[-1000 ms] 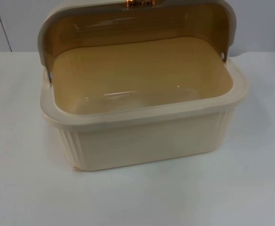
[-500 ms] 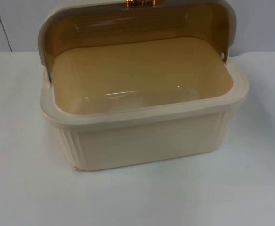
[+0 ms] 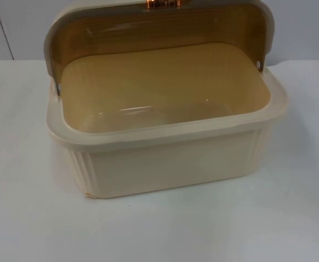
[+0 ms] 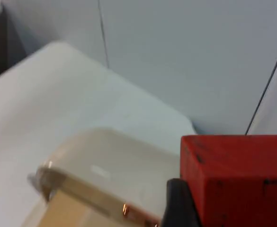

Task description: Open the box lid with the left hand, place the block into the box with the right hand, then close the box lid with the left hand.

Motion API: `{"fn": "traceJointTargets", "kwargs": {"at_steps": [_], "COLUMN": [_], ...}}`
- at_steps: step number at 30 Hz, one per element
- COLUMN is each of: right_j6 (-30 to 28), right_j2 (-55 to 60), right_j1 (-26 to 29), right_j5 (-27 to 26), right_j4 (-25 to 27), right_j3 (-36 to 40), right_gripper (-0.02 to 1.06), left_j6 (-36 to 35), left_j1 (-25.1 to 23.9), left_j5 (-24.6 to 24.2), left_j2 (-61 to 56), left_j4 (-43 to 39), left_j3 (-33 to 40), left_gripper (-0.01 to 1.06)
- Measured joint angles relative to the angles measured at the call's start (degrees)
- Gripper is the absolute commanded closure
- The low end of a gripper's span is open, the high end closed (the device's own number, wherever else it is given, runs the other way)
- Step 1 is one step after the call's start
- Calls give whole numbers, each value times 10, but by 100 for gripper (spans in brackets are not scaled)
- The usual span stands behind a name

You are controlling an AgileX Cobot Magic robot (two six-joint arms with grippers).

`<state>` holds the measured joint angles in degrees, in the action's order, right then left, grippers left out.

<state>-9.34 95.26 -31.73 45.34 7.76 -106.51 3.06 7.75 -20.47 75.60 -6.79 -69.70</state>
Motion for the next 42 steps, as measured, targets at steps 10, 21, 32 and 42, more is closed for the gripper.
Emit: {"fn": "traceJointTargets", "kwargs": {"at_steps": [10, 21, 32, 42], "right_j6": [19, 25, 17, -36], "right_j2": [-9, -156, -152, -91], "right_j1": [0, -19, -47, -48], "right_j5": [-22, -207, -472, -594], "right_j4": [-23, -17, -17, -14], "right_j3": [25, 272, 479, 558], "right_gripper": [104, 104, 104, 104], "left_j6": [0, 0, 0, 0], "left_j1": [0, 0, 0, 0], "left_j5": [0, 0, -1, -1], "left_j2": [0, -4, -6, -8], "left_j4": [0, 0, 0, 0], "left_j3": [0, 0, 0, 0], "left_gripper": [0, 0, 0, 0]}}
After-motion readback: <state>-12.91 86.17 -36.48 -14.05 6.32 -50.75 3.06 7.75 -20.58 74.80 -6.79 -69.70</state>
